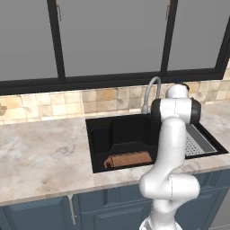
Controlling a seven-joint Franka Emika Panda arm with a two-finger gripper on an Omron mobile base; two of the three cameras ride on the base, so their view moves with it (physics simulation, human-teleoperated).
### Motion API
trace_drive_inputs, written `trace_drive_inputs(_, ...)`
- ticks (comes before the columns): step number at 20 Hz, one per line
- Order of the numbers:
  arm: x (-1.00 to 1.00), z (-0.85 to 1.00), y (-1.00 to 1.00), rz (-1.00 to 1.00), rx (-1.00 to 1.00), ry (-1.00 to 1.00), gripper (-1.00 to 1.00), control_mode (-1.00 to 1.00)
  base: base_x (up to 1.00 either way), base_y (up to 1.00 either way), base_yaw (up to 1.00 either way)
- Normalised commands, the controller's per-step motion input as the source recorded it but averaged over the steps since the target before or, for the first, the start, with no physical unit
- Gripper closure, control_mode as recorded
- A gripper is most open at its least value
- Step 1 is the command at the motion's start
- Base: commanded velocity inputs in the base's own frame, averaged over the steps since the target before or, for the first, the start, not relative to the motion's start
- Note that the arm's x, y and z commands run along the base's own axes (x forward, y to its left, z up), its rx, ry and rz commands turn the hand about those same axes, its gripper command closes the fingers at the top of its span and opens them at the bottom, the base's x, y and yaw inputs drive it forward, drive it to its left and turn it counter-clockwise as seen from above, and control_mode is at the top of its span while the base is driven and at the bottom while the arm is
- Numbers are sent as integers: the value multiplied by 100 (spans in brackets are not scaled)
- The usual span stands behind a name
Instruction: Turn on the sink faucet with hot water and rinse the cutting board for ten seconds, then turn off the faucet. Push the cutting board to reach the water if necessary.
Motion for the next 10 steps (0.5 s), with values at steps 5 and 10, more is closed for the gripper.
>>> trace_drive_inputs(5, 12, 0, 0, 0, 0, 0, -100, -100, 0, 0, 0)
trace_drive_inputs(10, 18, -10, 0, 0, 0, 0, -100, -100, 0, 0, 0)
